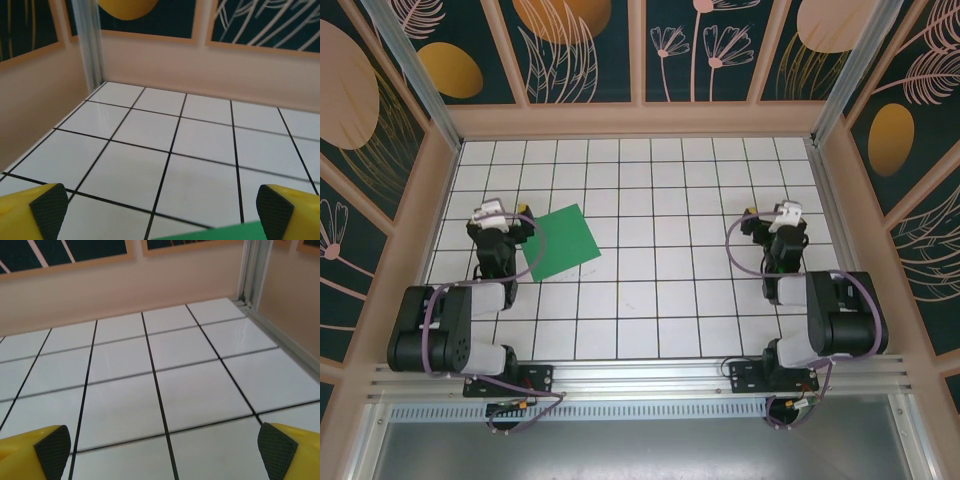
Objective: Fold a paper plane with a square sheet of paper (pick it up from the middle)
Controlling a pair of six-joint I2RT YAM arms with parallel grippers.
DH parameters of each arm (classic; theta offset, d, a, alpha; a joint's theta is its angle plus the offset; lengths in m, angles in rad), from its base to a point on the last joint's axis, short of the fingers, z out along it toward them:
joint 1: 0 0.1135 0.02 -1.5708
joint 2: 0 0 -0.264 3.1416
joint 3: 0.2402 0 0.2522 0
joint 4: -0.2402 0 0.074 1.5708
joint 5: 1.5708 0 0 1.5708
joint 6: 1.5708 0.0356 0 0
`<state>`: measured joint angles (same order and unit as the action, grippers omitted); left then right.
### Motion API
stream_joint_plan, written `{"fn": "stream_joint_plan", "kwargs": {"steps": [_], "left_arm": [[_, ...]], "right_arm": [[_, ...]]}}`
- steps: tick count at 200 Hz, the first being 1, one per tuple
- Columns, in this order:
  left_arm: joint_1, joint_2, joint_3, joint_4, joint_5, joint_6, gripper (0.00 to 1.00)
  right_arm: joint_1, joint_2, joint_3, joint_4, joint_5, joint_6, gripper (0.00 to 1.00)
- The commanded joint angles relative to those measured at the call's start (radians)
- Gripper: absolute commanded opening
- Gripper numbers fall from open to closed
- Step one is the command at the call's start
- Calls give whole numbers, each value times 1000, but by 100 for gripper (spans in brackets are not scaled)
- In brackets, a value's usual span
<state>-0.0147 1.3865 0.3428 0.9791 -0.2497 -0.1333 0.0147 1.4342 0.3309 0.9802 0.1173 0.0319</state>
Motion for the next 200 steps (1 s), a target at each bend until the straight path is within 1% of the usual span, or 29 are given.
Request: {"fn": "stream_joint_plan", "kwargs": {"steps": [1, 14, 25, 31, 39, 52, 64, 81, 97, 106, 122, 146, 168, 175, 200], "left_arm": [[5, -74, 128, -321, -91, -117, 98], [5, -91, 209, -486, -77, -217, 99], [6, -93, 276, -615, -32, -274, 99], [6, -91, 307, -680, -18, -322, 99], [5, -80, 341, -749, 2, -376, 98], [5, -56, 388, -835, 77, -457, 99], [4, -18, 420, -886, 162, -519, 98], [1, 40, 432, -898, 280, -593, 98], [-15, 92, 433, -892, 321, -647, 98], [-34, 124, 445, -898, 315, -652, 97], [-80, 185, 489, -955, 255, -651, 97], [-123, 279, 557, -1019, 213, -664, 95], [-149, 322, 594, -1052, 176, -694, 94], [-156, 359, 603, -1066, 162, -706, 94], [-175, 407, 624, -1122, 143, -730, 94]], "right_arm": [[34, -88, 138, -278, 84, 62, 99], [52, -104, 221, -439, 73, 140, 99], [84, -103, 293, -571, 109, 210, 99], [99, -98, 331, -640, 103, 233, 99], [122, -86, 374, -702, 83, 243, 99], [164, -61, 438, -792, 108, 291, 99], [192, -34, 484, -849, 49, 326, 99], [224, 7, 534, -911, -41, 389, 99], [255, 34, 555, -937, -98, 434, 99], [270, 43, 553, -932, -137, 451, 99], [293, 57, 549, -928, -169, 483, 99], [324, 72, 538, -922, -205, 508, 99], [338, 78, 530, -924, -215, 518, 99], [341, 79, 526, -923, -221, 523, 99], [344, 80, 512, -925, -235, 535, 99]]}}
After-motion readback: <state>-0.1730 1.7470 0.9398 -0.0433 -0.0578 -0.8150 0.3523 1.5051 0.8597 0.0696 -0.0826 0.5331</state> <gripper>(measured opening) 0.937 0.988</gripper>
